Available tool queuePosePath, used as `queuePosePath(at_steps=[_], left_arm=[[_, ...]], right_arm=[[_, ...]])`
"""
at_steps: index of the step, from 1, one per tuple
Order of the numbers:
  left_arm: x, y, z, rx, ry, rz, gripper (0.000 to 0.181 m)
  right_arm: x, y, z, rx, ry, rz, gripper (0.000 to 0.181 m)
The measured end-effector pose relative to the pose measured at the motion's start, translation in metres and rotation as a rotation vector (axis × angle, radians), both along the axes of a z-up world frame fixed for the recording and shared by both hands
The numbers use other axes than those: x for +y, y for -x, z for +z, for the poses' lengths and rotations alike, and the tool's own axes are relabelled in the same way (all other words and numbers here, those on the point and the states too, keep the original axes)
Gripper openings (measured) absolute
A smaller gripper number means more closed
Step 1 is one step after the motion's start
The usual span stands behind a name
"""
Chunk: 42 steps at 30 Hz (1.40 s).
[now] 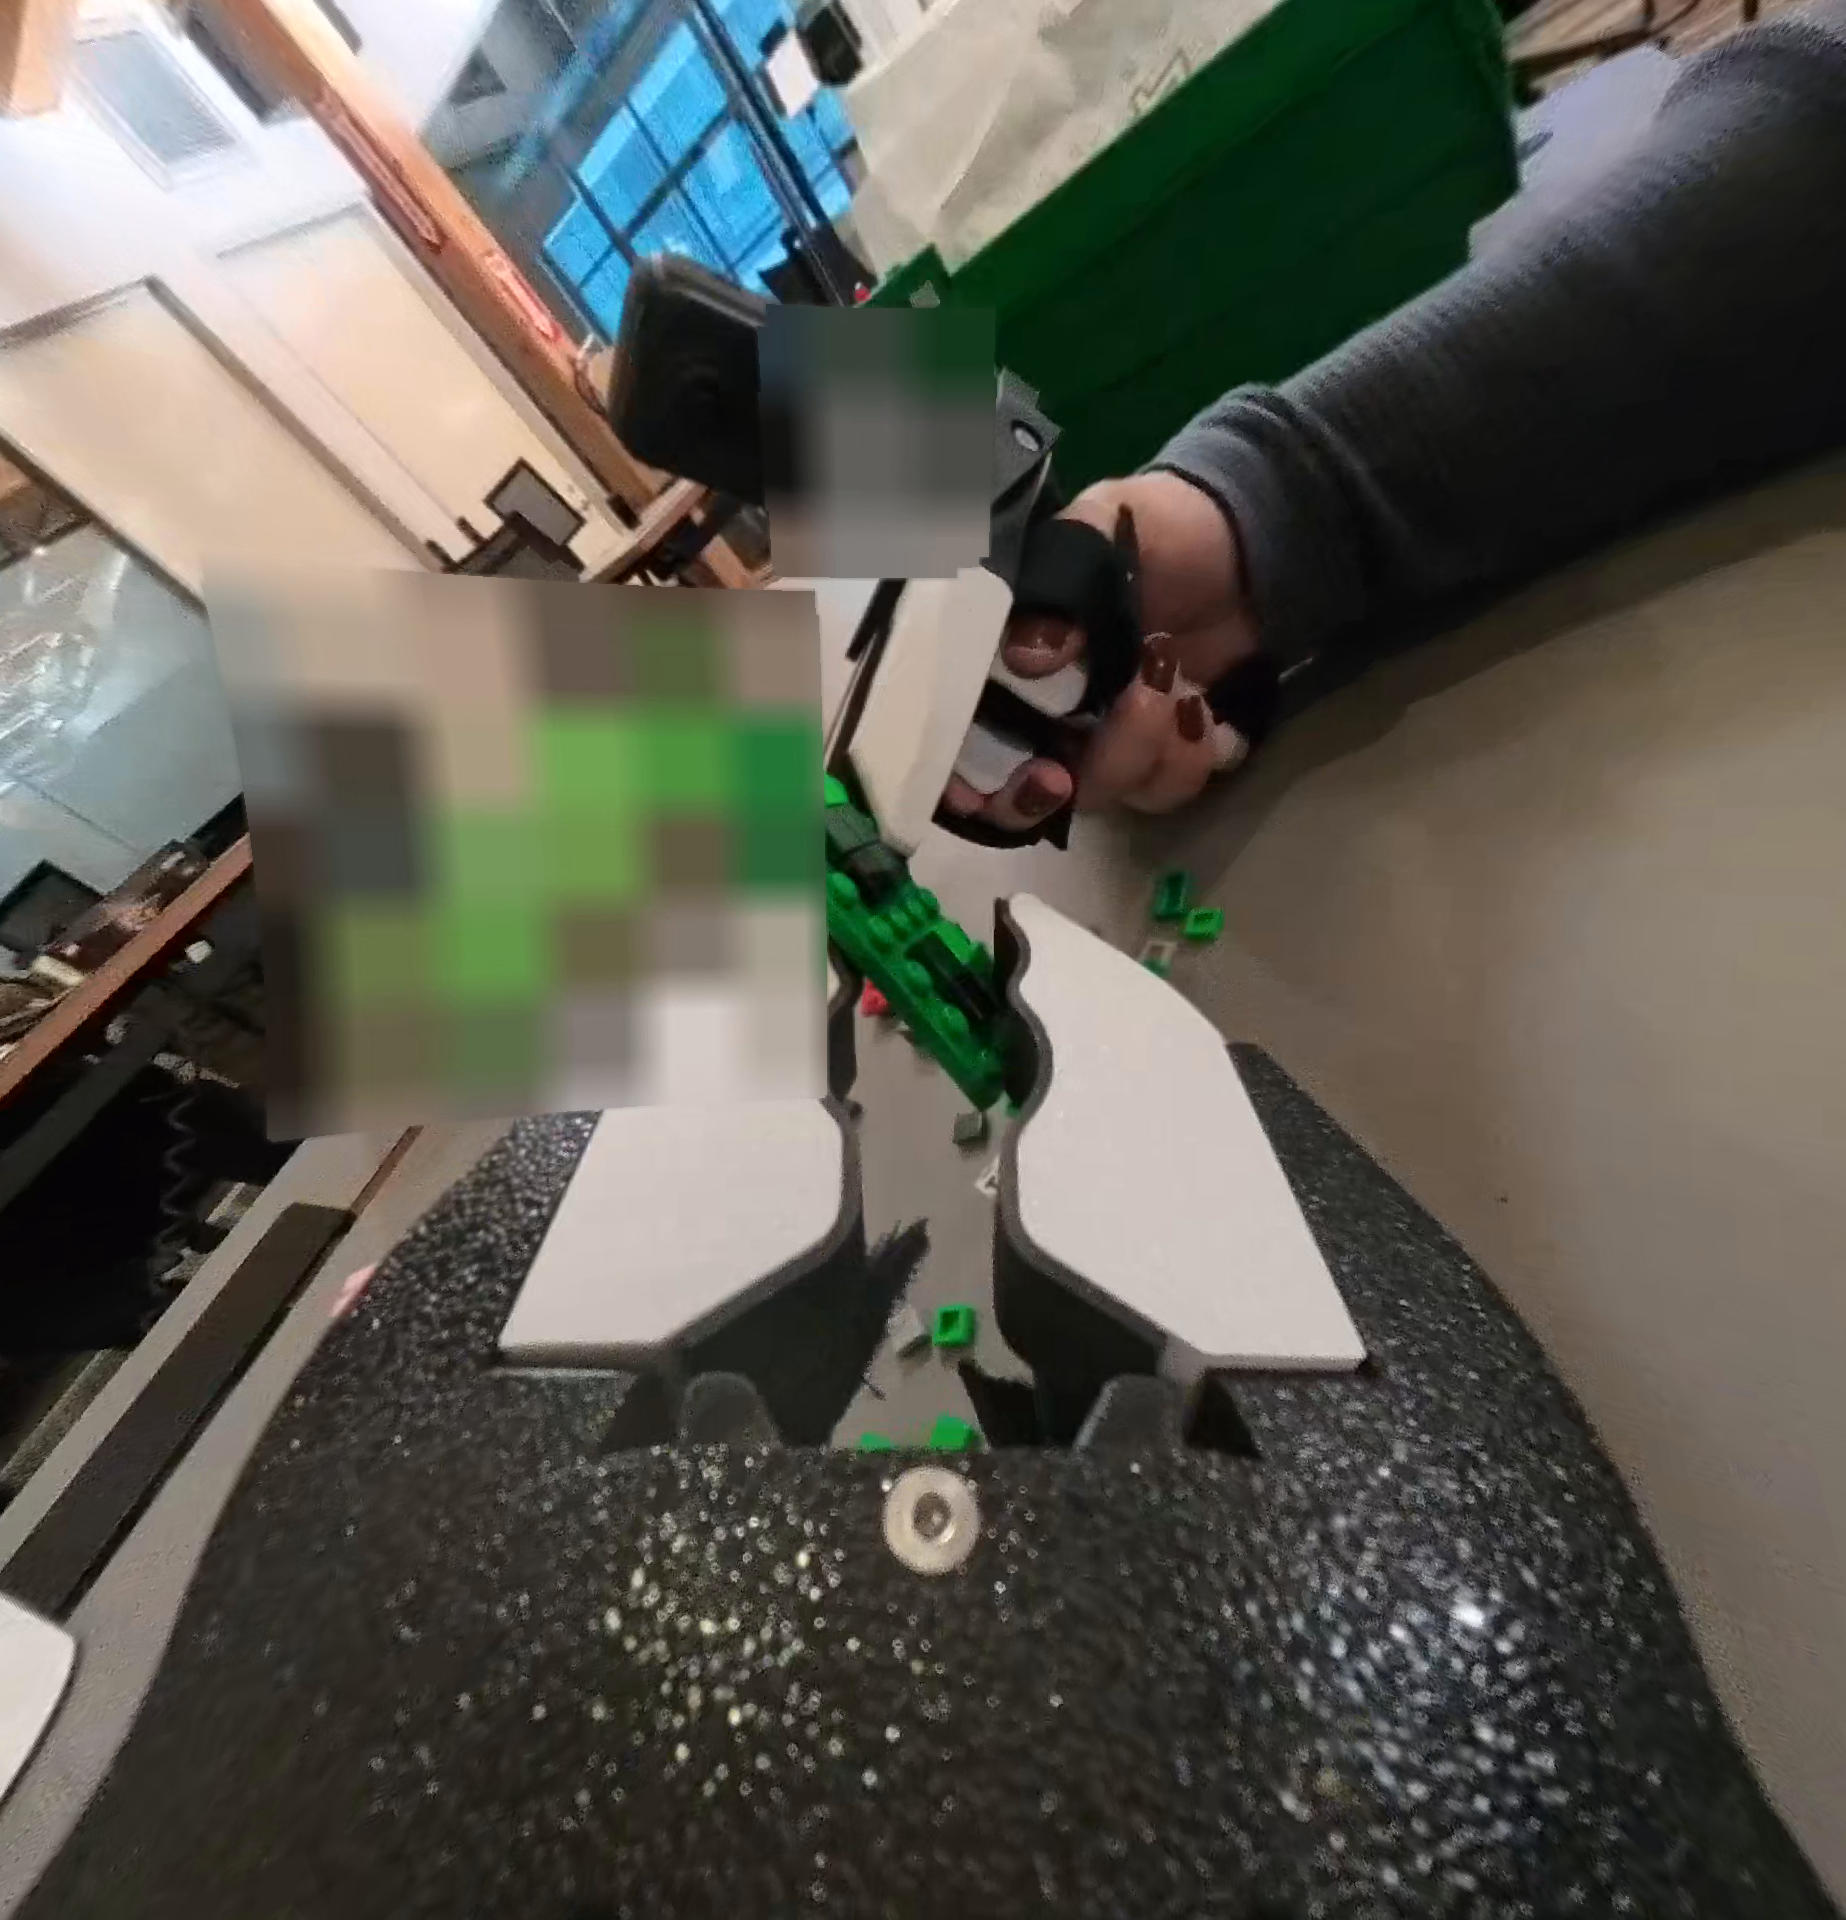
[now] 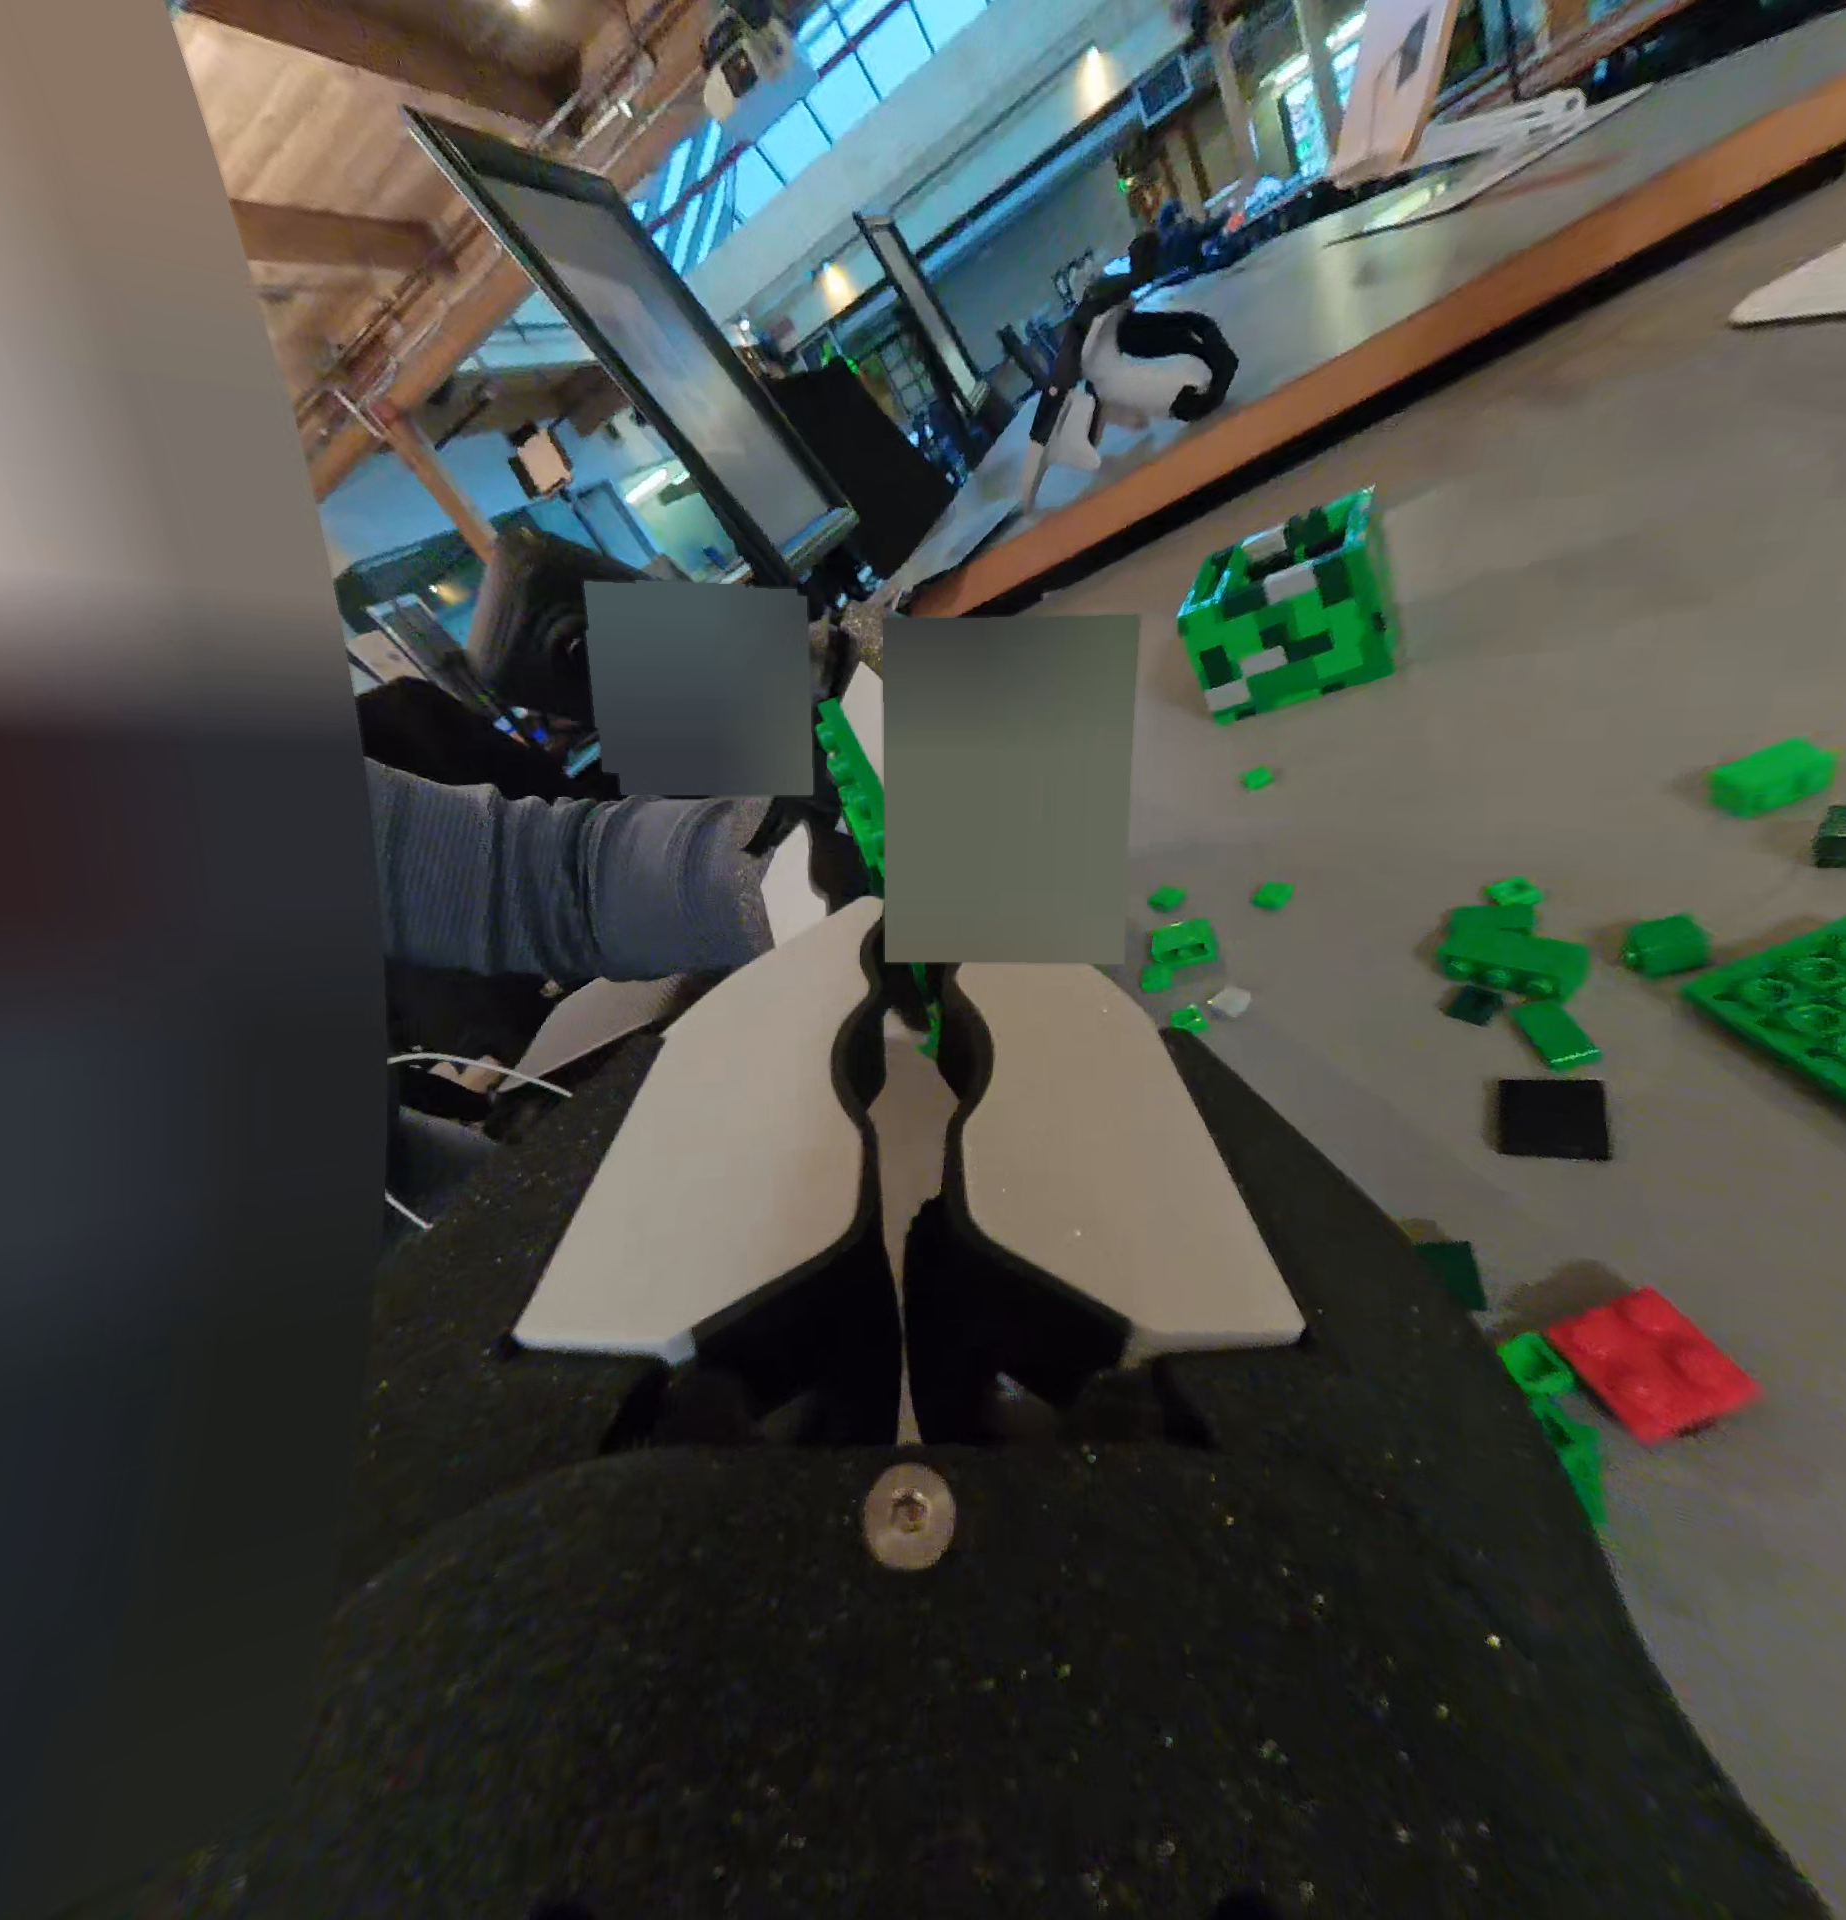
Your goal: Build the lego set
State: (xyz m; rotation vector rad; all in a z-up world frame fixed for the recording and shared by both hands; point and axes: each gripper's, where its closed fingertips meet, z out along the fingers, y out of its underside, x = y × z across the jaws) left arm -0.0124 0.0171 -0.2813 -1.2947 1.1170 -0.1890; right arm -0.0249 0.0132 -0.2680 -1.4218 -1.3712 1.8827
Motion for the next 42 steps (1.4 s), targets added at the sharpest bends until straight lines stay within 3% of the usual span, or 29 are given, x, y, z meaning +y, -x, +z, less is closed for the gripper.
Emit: queuePosePath(at_steps=[7,9,15,19,24,26,28,32,33,35,38,42], left_arm=[[0.011,0.006,-0.005,0.032,-0.004,0.084,0.021],[0.013,0.009,-0.003,0.008,0.009,0.093,0.013],[0.023,0.021,-0.007,-0.003,0.048,0.164,0.006],[0.025,0.023,-0.02,0.094,0.073,0.182,0.006],[0.012,0.015,-0.028,0.114,0.133,0.058,0.006],[0.008,0.013,-0.026,0.088,0.144,0.027,0.005],[0.01,0.017,-0.026,0.09,0.136,0.046,0.007],[0.022,0.03,0.003,0.011,-0.06,0.196,0.056],[0.024,0.033,0.005,0.039,-0.104,0.244,0.07],[0.028,0.034,0.005,0.144,-0.199,0.315,0.079],[0.023,0.026,0.012,0.278,-0.396,0.358,0.066],[0.026,0.028,0.017,0.401,-0.502,0.474,0.038]], right_arm=[[0.013,0.004,-0.005,-0.024,-0.038,-0.1,0.006],[0.015,0.004,-0.005,-0.015,-0.05,-0.127,0.006],[0.028,0.006,-0.004,-0.001,-0.14,-0.271,0.027],[0.026,0.003,-0.001,0.043,-0.357,-0.321,0.027],[0.015,0.003,-0.014,-0.02,-0.764,-0.339,0.033],[0.007,0.004,-0.017,-0.029,-0.838,-0.314,0.016],[0.006,0.006,-0.02,-0.055,-0.87,-0.315,0.012],[0.013,0.011,-0.004,-0.063,-0.678,-0.401,0.006],[0.013,0.011,0.001,-0.041,-0.613,-0.403,0.006],[0.011,0.01,0.008,-0.02,-0.474,-0.378,0.006],[0.008,0.009,0.01,-0.016,-0.288,-0.306,0.006],[0.006,0.009,0.006,-0.021,-0.184,-0.247,0.006]])
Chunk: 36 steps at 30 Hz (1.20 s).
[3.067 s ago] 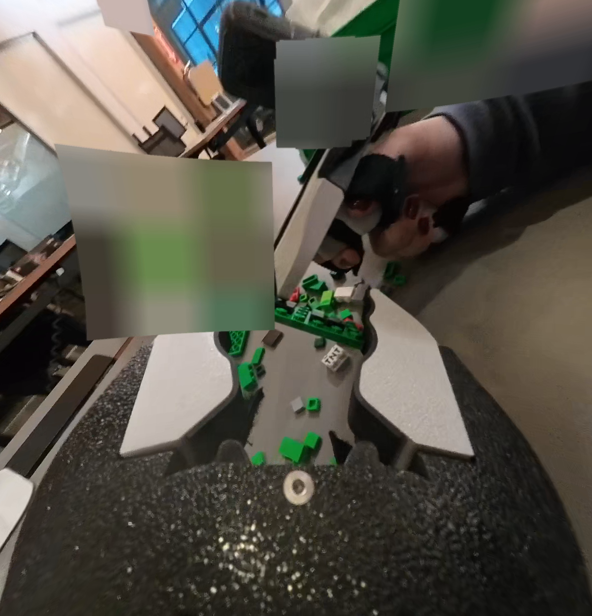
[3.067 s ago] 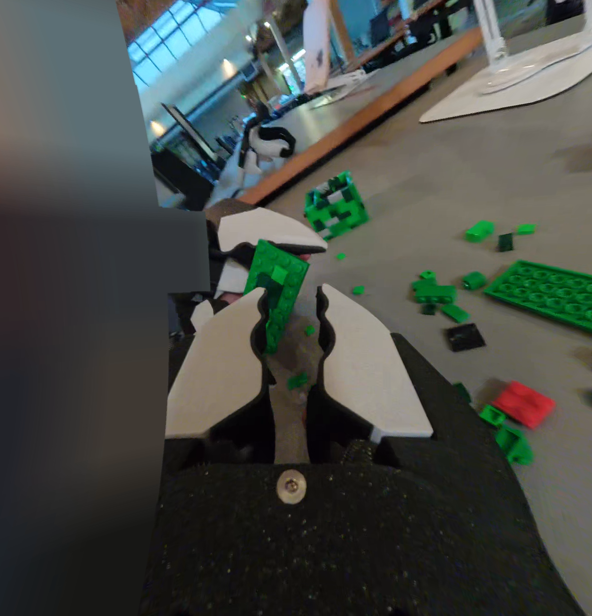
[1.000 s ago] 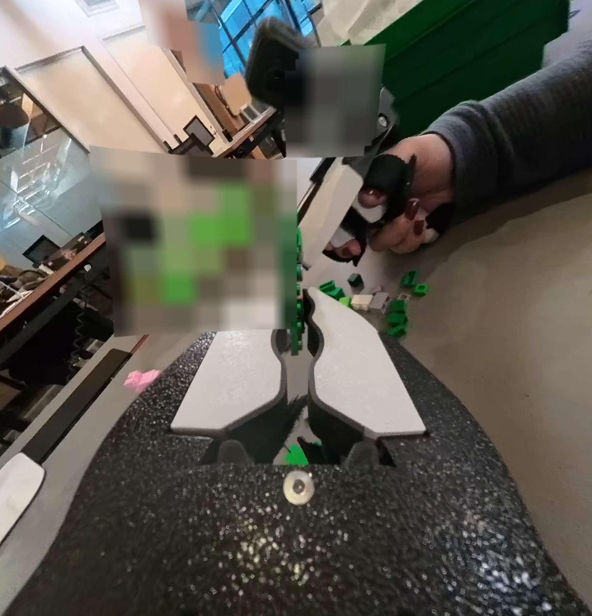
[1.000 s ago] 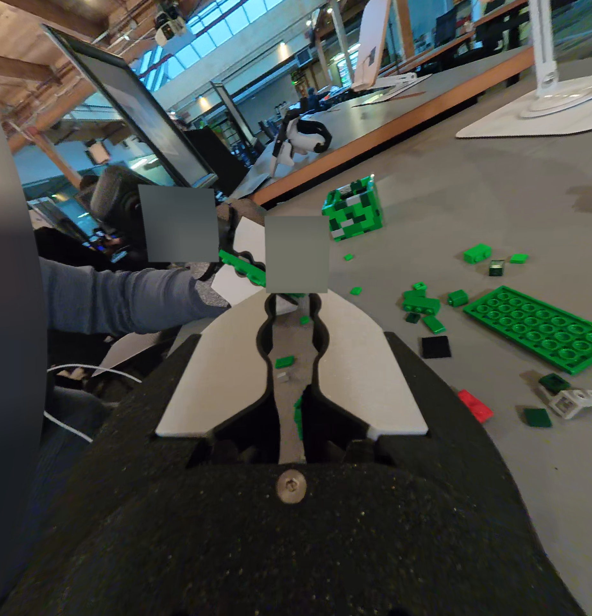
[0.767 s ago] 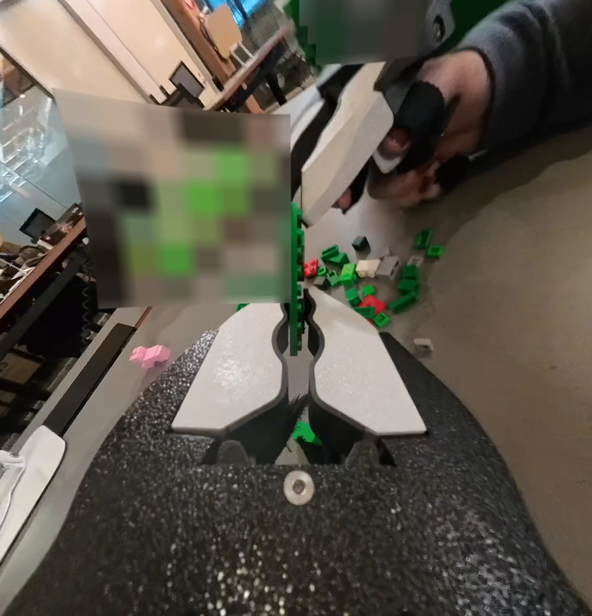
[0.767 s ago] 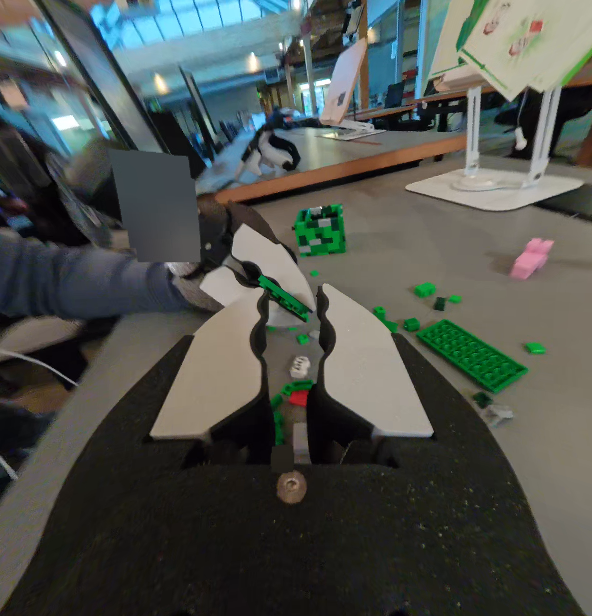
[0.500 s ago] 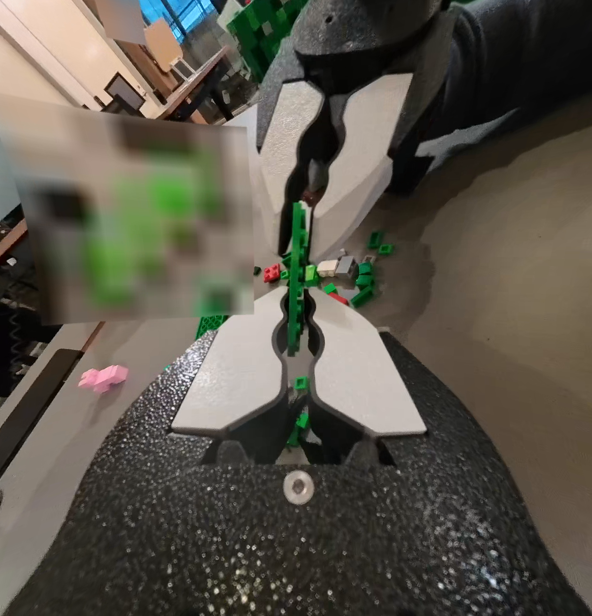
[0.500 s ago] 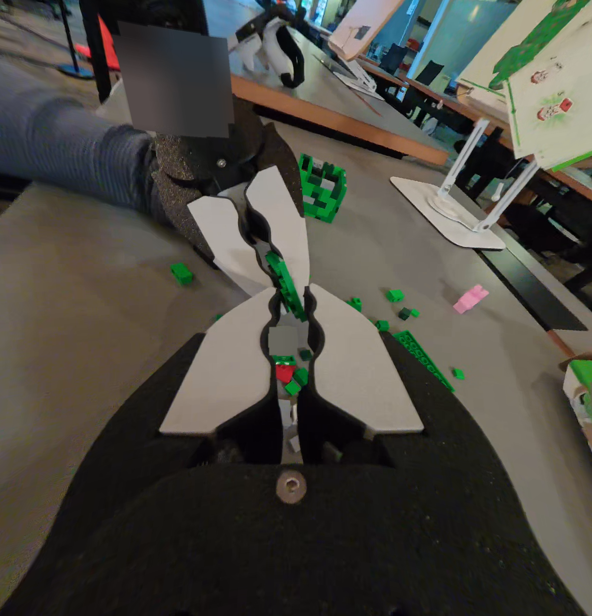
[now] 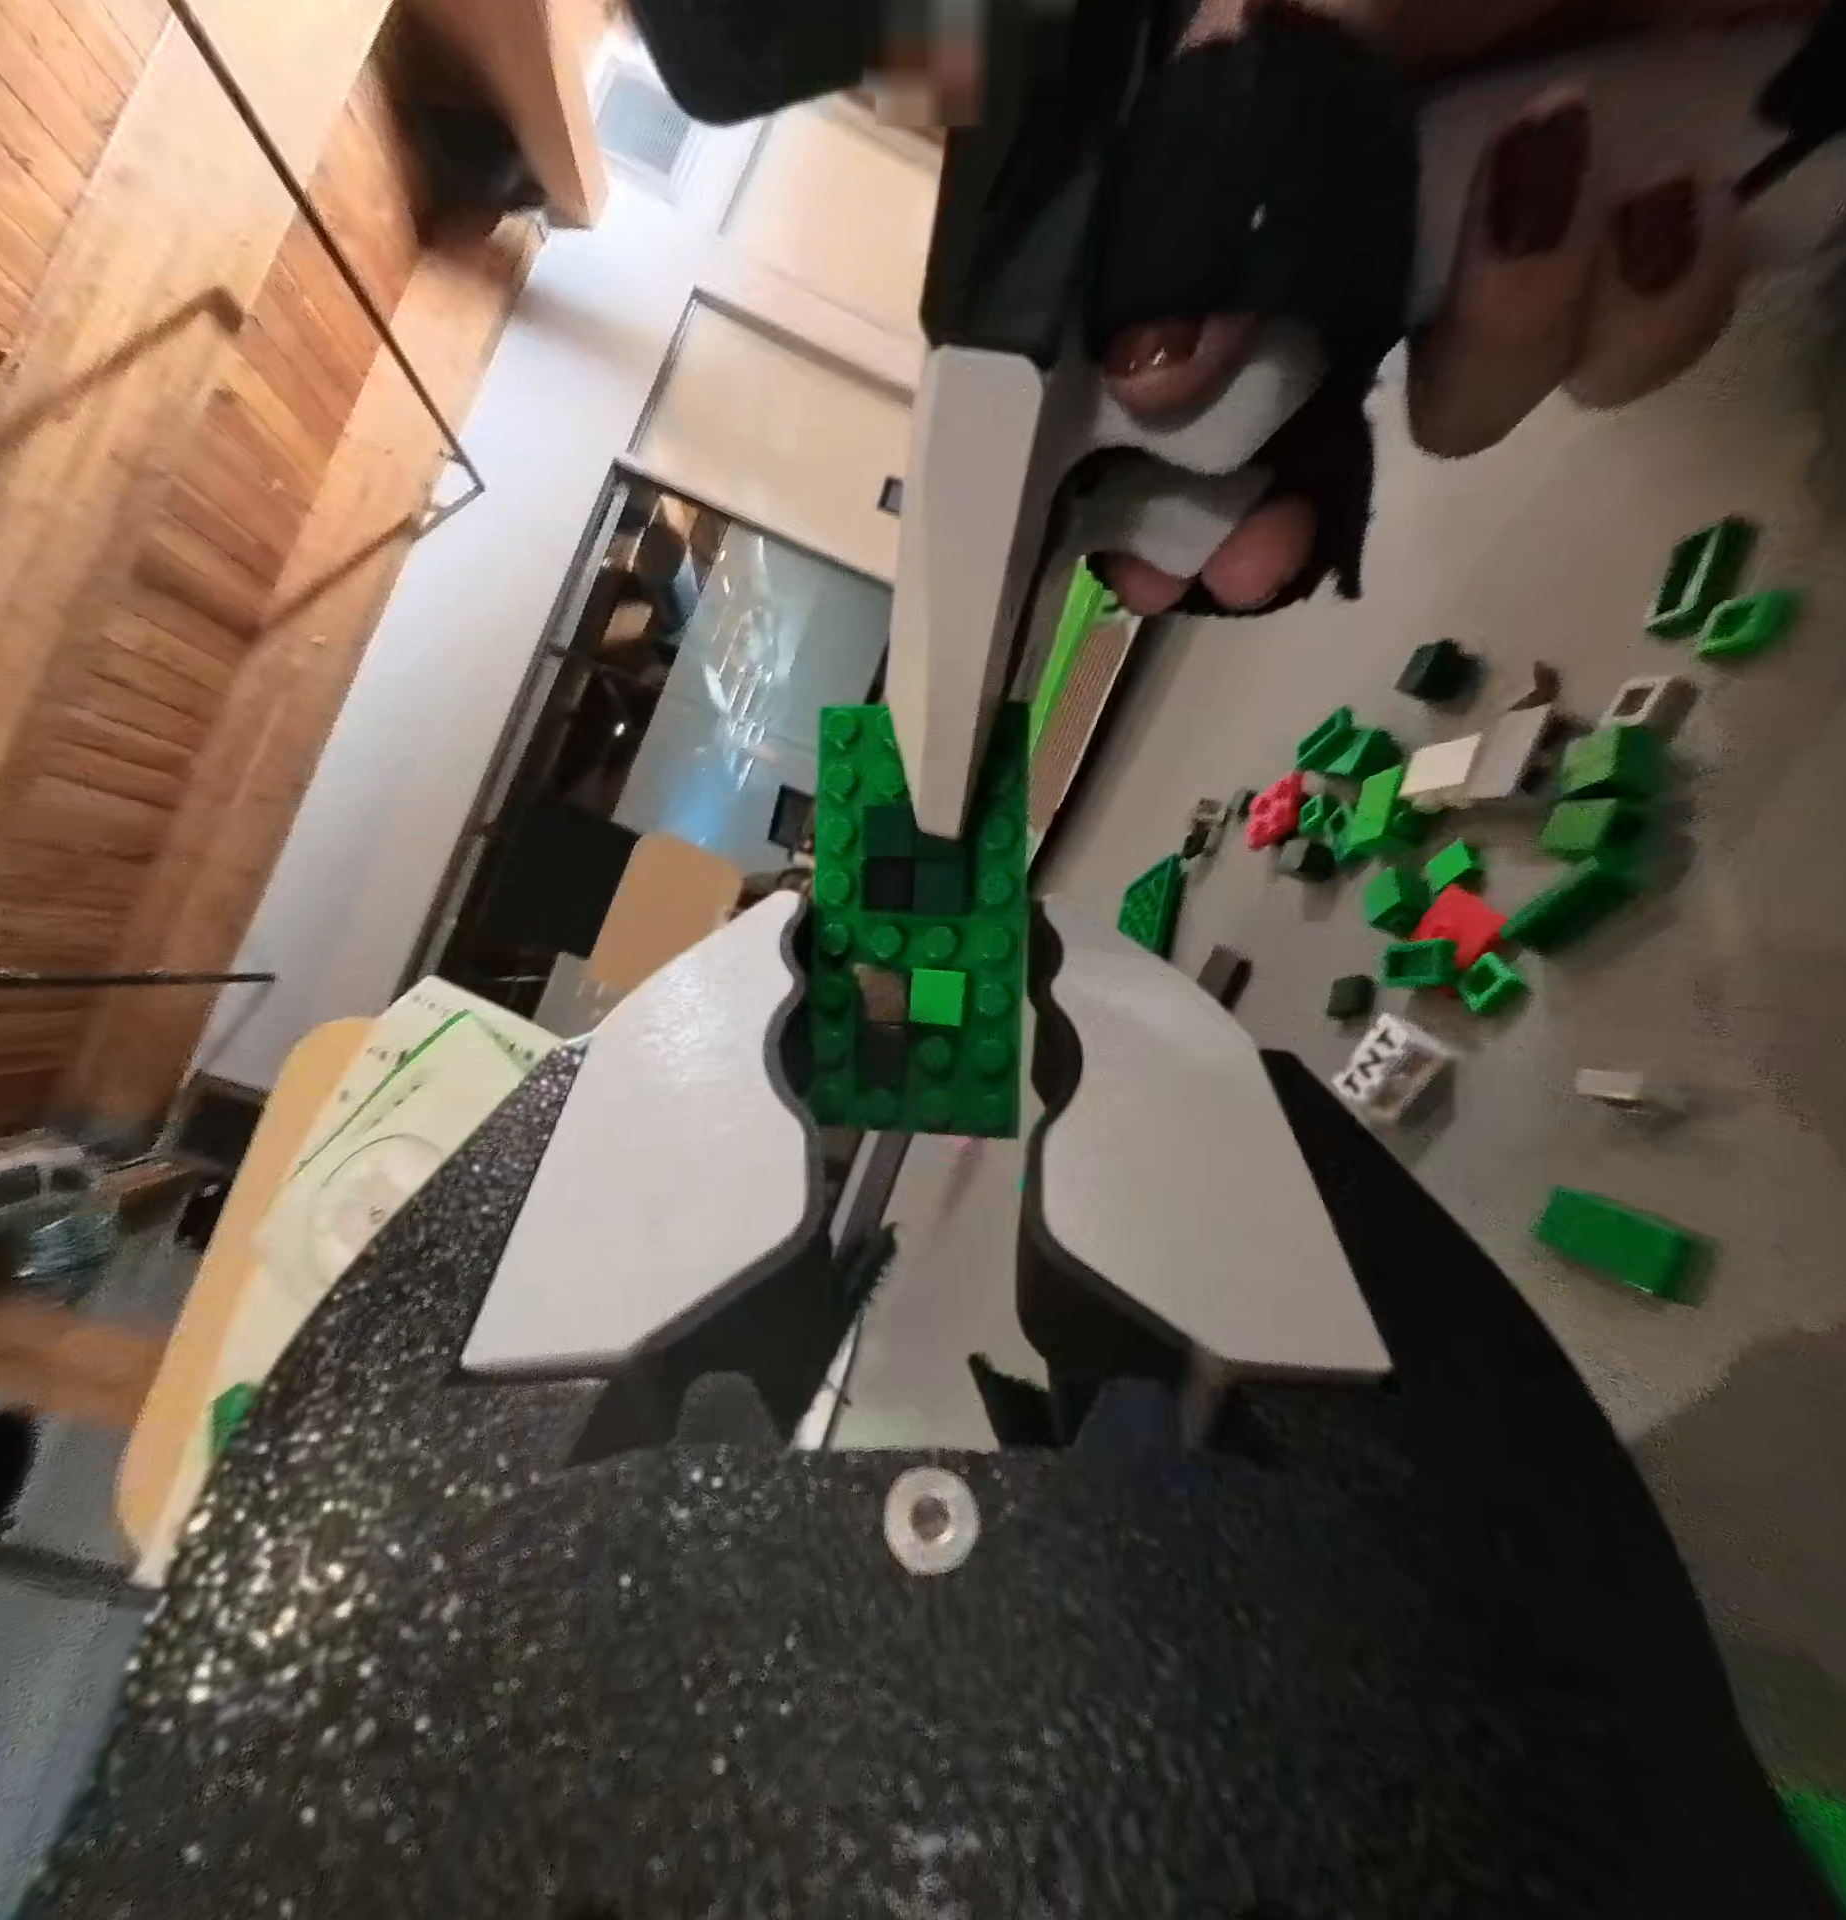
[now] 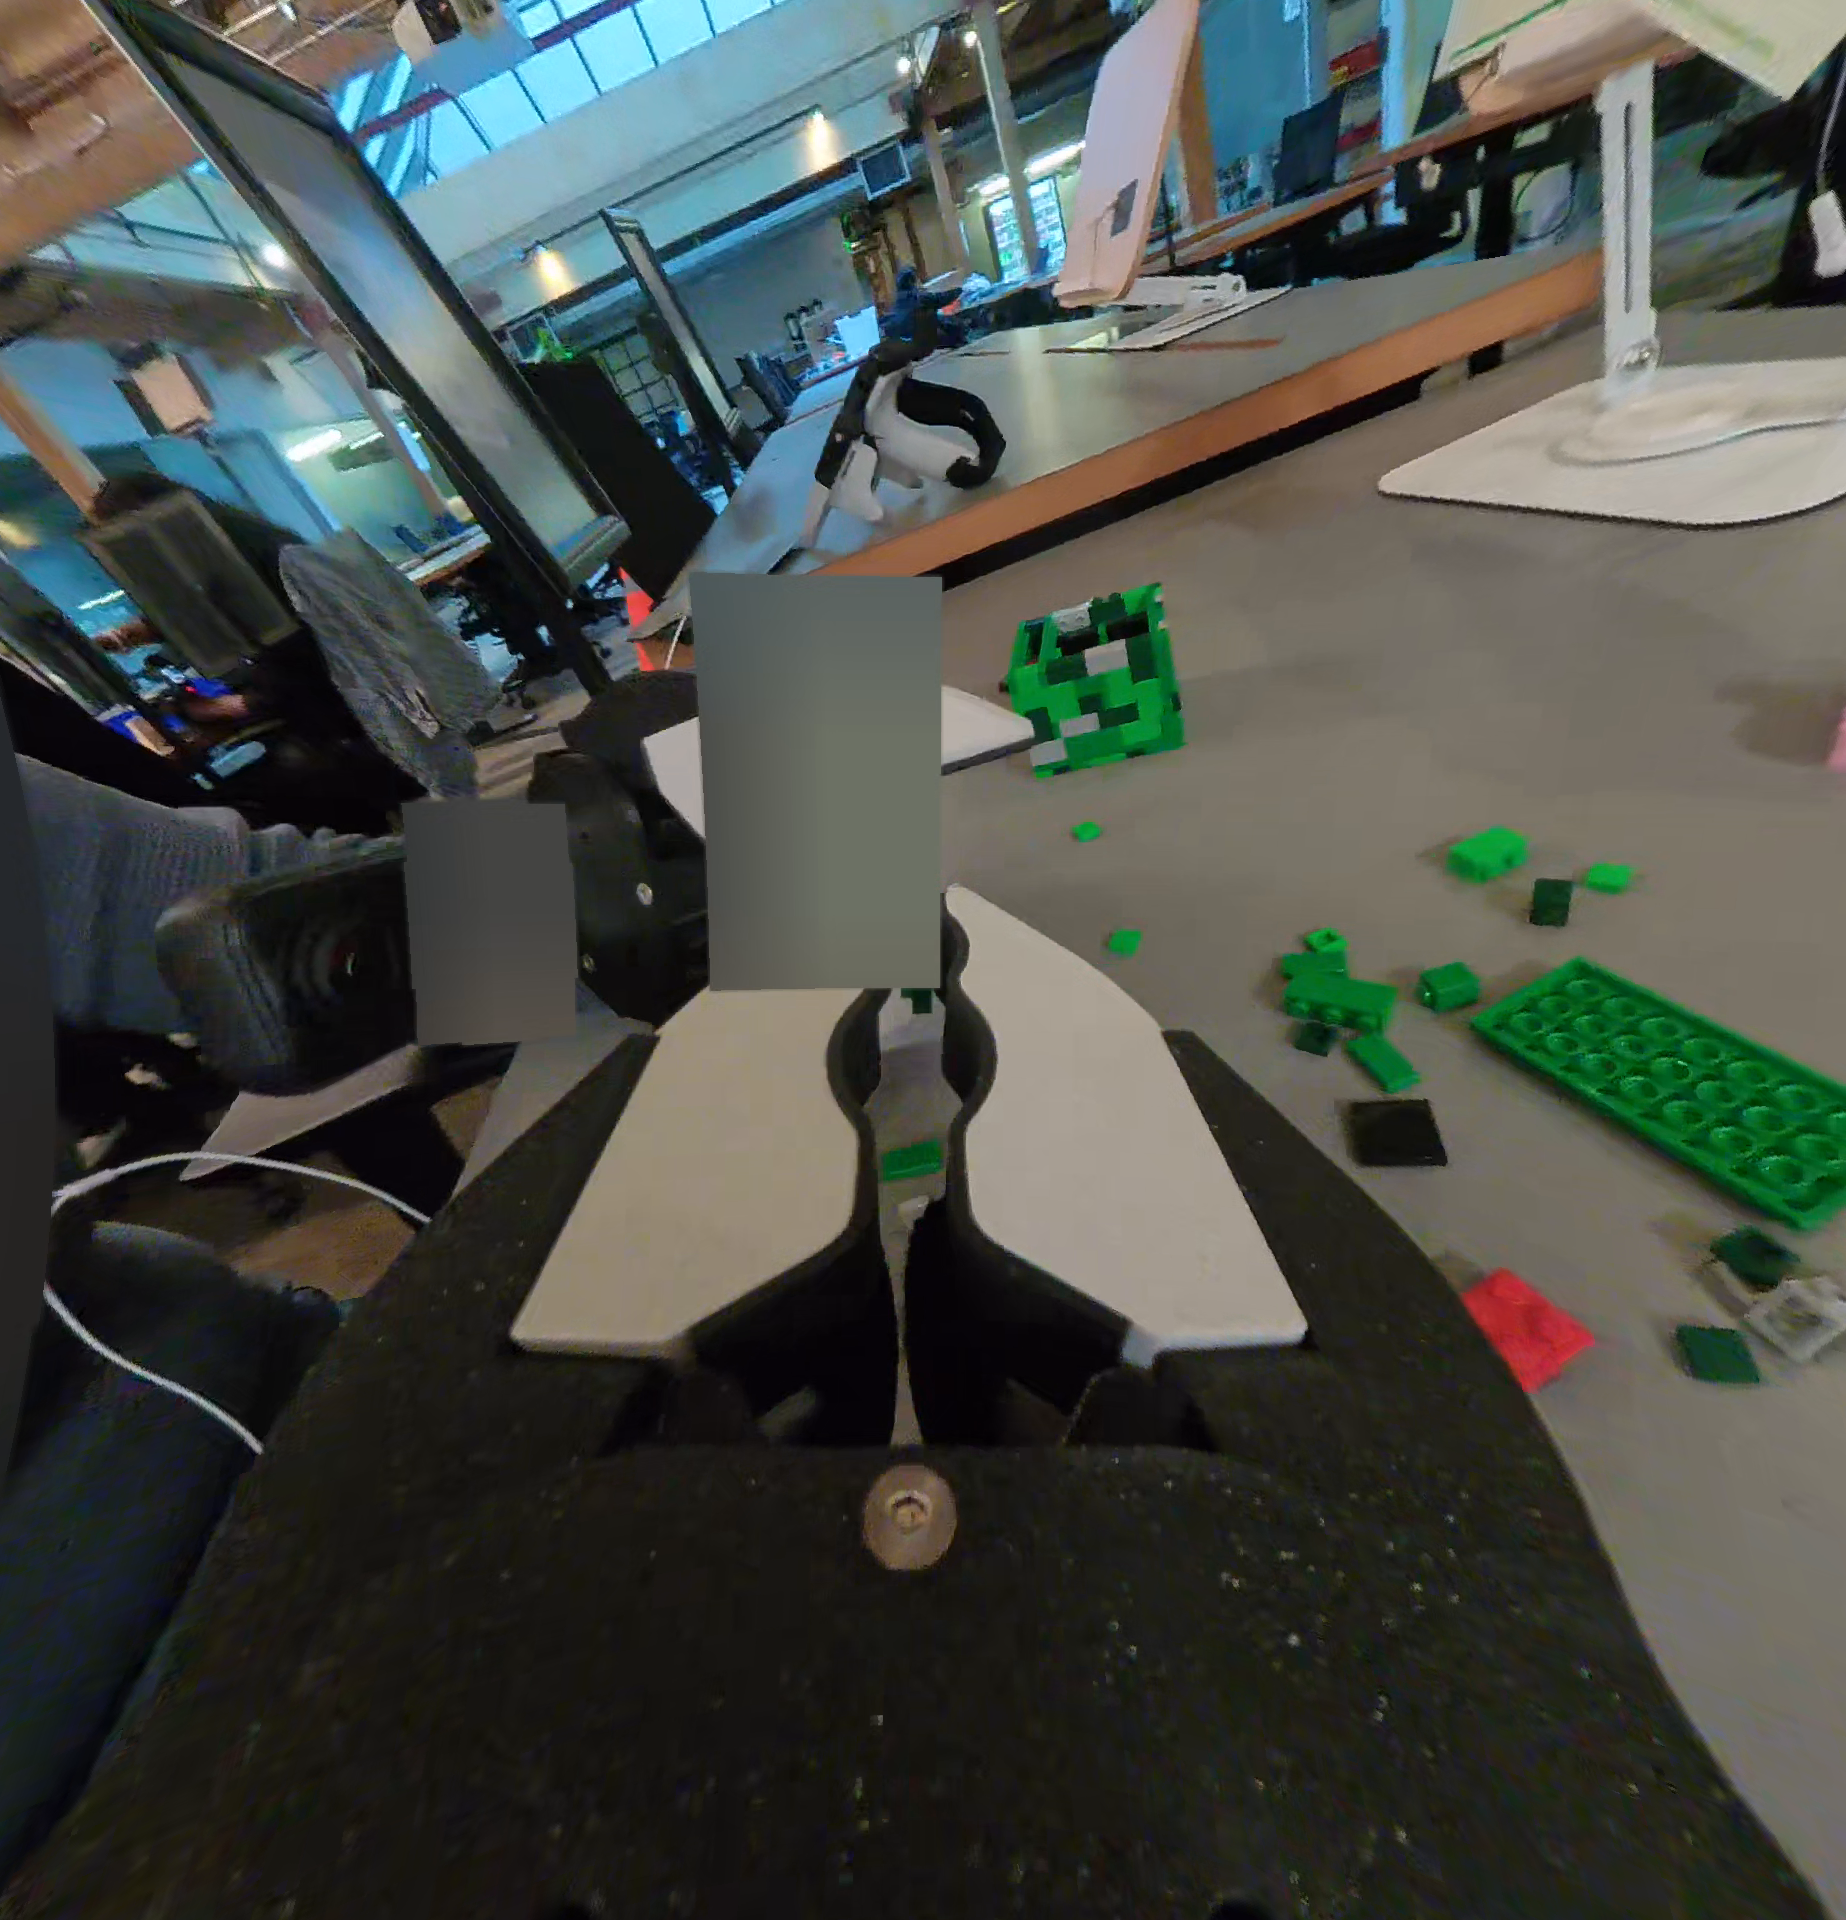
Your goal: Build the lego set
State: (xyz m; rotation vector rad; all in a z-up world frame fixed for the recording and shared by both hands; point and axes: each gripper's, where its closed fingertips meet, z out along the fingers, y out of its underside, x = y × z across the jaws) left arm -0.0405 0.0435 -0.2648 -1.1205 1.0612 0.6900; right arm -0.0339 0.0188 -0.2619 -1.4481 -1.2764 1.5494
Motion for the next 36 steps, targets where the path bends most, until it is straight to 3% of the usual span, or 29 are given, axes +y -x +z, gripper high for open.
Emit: queuePosePath(at_steps=[4,8,12,19,26,36], left_arm=[[0.005,0.005,-0.007,-0.001,0.05,0.04,0.037],[0.009,0.006,-0.025,-0.077,0.25,0.026,0.036],[0.01,0.007,-0.047,-0.121,0.431,0.017,0.036],[0.006,0.004,-0.066,-0.211,0.638,-0.045,0.036],[0.001,-0.001,-0.066,-0.21,0.657,-0.124,0.036],[-0.008,-0.005,-0.065,0.001,0.578,-0.127,0.036]], right_arm=[[-0.001,0.001,-0.004,-0.021,-0.003,0.004,0.006],[0.007,0.003,-0.014,-0.078,-0.058,-0.069,0.009],[0.021,0.0,-0.024,-0.17,-0.313,-0.194,0.023],[0.021,-0.005,-0.036,-0.275,-0.567,-0.2,0.028],[0.017,-0.005,-0.043,-0.3,-0.598,-0.166,0.04],[0.003,-0.004,-0.044,-0.293,-0.747,-0.101,0.041]])
